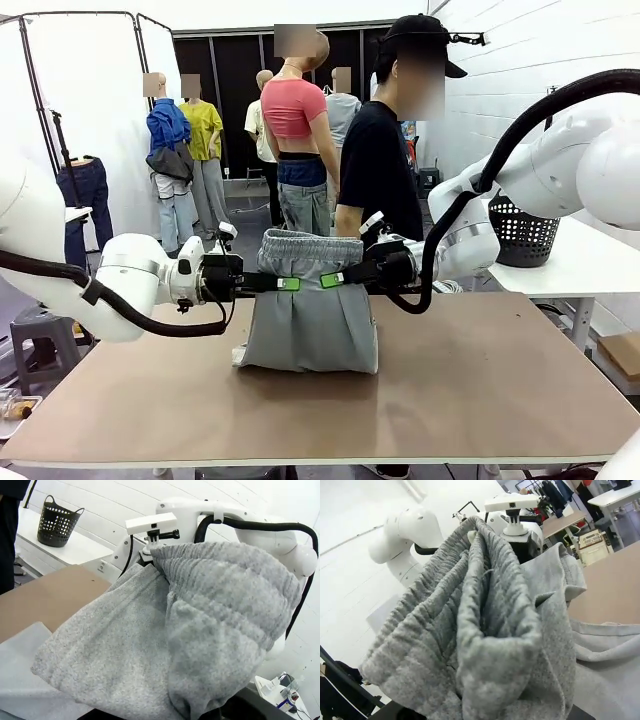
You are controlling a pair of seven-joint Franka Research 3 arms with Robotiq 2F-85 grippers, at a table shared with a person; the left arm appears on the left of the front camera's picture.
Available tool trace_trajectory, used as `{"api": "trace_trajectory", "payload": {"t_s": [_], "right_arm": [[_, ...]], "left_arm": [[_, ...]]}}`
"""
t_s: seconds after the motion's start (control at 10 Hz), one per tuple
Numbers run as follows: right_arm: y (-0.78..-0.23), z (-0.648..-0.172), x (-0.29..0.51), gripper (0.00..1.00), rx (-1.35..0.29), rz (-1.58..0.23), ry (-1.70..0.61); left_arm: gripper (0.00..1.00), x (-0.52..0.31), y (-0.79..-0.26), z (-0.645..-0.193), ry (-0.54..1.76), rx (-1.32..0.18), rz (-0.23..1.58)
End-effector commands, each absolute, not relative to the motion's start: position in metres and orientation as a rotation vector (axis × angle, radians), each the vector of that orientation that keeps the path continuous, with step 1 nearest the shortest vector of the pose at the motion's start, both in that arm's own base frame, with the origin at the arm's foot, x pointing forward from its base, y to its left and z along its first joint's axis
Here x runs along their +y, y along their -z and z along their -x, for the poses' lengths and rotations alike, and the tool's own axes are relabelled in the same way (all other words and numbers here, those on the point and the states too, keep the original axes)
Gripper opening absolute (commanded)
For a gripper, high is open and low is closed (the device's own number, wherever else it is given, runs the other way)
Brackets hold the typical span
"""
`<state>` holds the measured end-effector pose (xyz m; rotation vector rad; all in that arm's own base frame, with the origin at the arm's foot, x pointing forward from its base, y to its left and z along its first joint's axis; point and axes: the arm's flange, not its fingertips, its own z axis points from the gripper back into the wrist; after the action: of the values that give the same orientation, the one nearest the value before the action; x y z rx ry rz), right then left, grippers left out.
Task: Fold the training pants.
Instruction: Fold the Training pants in half.
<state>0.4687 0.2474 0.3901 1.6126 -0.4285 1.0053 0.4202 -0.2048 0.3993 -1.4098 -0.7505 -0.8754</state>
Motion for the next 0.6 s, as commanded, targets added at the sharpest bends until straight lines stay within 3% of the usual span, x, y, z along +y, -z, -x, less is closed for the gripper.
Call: {"api": "trace_trajectory", "payload": {"t_s": [0.0,0.3,0.5], "right_arm": [[-0.382,-0.469,0.241,0.0,-0.36,-1.641,-0.904],[-0.348,-0.48,0.231,0.0,-0.295,-1.664,-0.723],[-0.323,-0.491,0.229,0.0,-0.289,-1.64,-0.65]], "left_arm": [[0.0,-0.205,-0.397,-0.414,0.803,-0.624,1.433],[0.0,-0.195,-0.367,-0.434,0.626,-0.481,1.416],[0.0,-0.191,-0.345,-0.458,0.508,-0.511,1.329]]}}
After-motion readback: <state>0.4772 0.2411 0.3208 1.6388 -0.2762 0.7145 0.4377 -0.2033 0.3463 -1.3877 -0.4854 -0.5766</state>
